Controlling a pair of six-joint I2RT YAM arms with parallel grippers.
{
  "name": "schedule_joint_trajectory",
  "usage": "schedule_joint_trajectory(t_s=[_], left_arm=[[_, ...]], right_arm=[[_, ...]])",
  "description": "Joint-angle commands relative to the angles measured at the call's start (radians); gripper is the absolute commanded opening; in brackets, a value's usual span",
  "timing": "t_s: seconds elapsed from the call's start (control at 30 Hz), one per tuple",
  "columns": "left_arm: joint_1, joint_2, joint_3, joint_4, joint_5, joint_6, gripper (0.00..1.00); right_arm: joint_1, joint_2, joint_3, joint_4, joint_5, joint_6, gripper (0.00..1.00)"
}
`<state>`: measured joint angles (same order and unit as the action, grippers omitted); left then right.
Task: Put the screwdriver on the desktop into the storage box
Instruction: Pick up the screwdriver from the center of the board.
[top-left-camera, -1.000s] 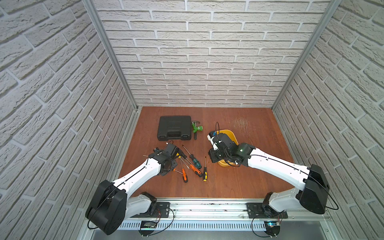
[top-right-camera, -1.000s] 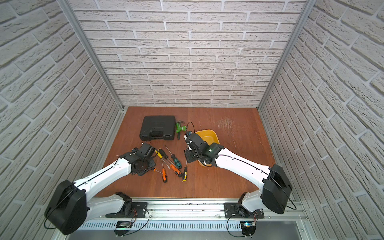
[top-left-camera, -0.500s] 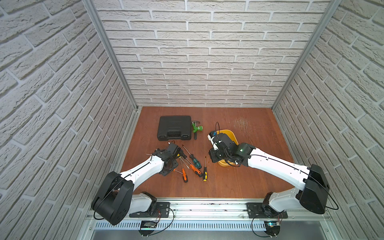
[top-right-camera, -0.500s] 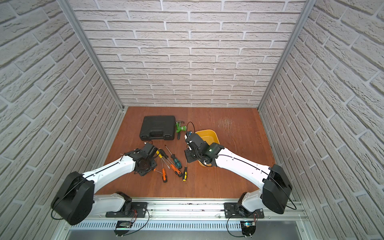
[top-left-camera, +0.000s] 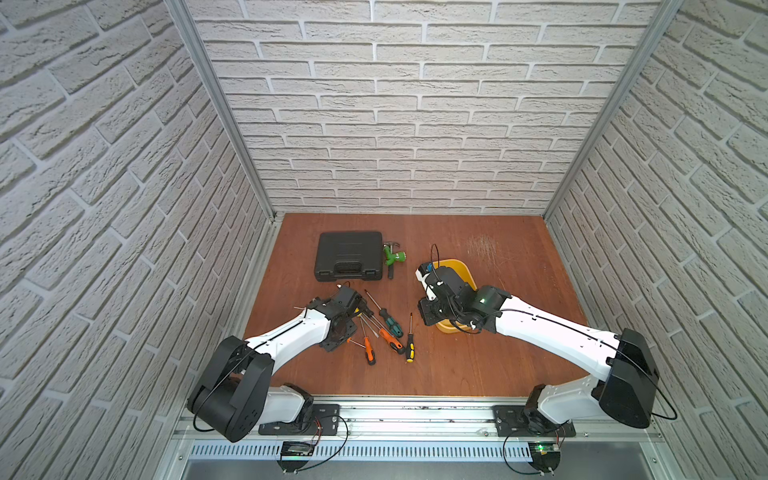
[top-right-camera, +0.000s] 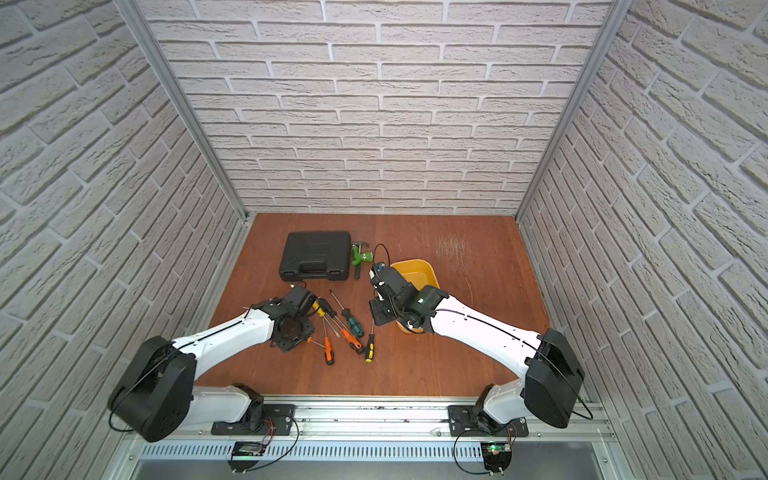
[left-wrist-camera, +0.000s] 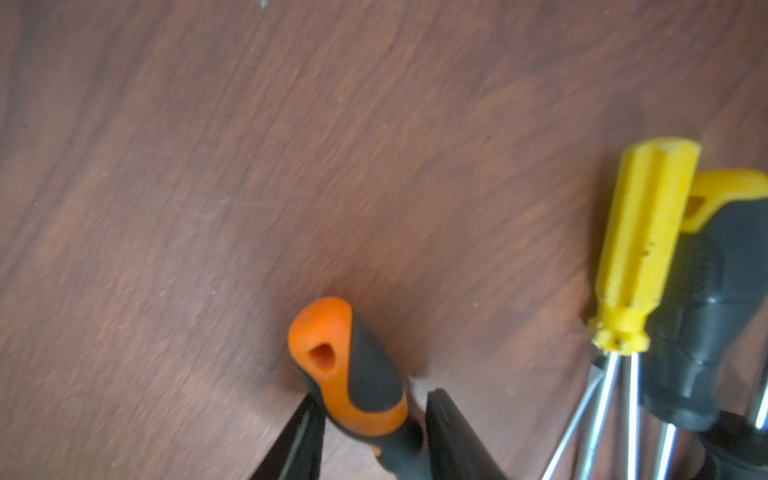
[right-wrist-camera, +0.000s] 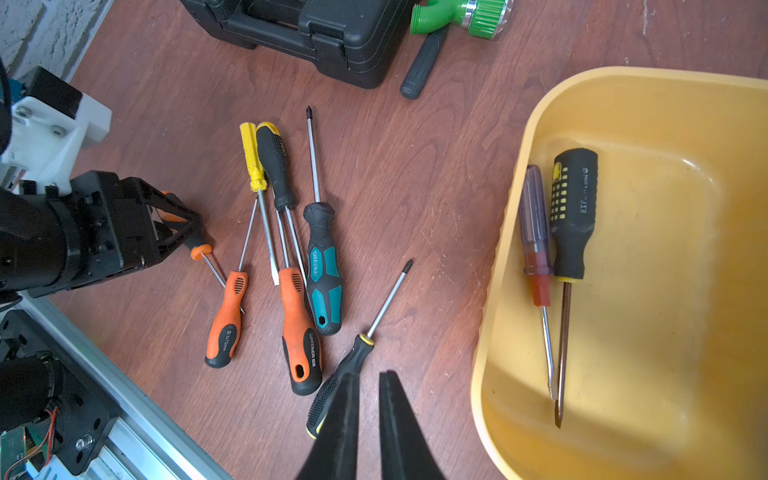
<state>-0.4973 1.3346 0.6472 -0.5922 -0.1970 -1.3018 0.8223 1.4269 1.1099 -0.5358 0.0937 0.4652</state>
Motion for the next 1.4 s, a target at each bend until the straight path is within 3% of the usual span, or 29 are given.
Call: schedule_joint_trajectory(t_s=[0.0, 0.43, 0.83, 1.03, 1.17, 1.37], left_arm=[[0.007, 0.014, -0.018, 0.007, -0.012, 0.007, 0.43], [0.008, 0.031, -0.014, -0.007, -0.027, 0.020, 0.28], [-0.029, -0.041, 0.043, -0.060, -0.094, 0.060, 0.13], [-0.114, -0.018, 0.118, -0.089, -0.221, 0.106, 0.01], [-0.191, 0.019, 0.195, -0.152, -0.361, 0.118, 0.00], [-0.206, 0.025, 0.232, -0.076, -0.437, 0.182, 0.00]], right_arm=[[0.008, -0.025, 0.007, 0.011, 0.017, 0.013, 0.17], [0.009, -0.032, -0.002, 0.016, 0.029, 0.019, 0.17], [0.009, -0.037, -0.009, 0.023, 0.032, 0.024, 0.17], [0.010, -0.044, -0.010, 0.026, 0.033, 0.022, 0.17], [0.009, -0.049, -0.011, 0.026, 0.034, 0.024, 0.17], [0.009, -0.061, -0.015, 0.027, 0.035, 0.022, 0.17]])
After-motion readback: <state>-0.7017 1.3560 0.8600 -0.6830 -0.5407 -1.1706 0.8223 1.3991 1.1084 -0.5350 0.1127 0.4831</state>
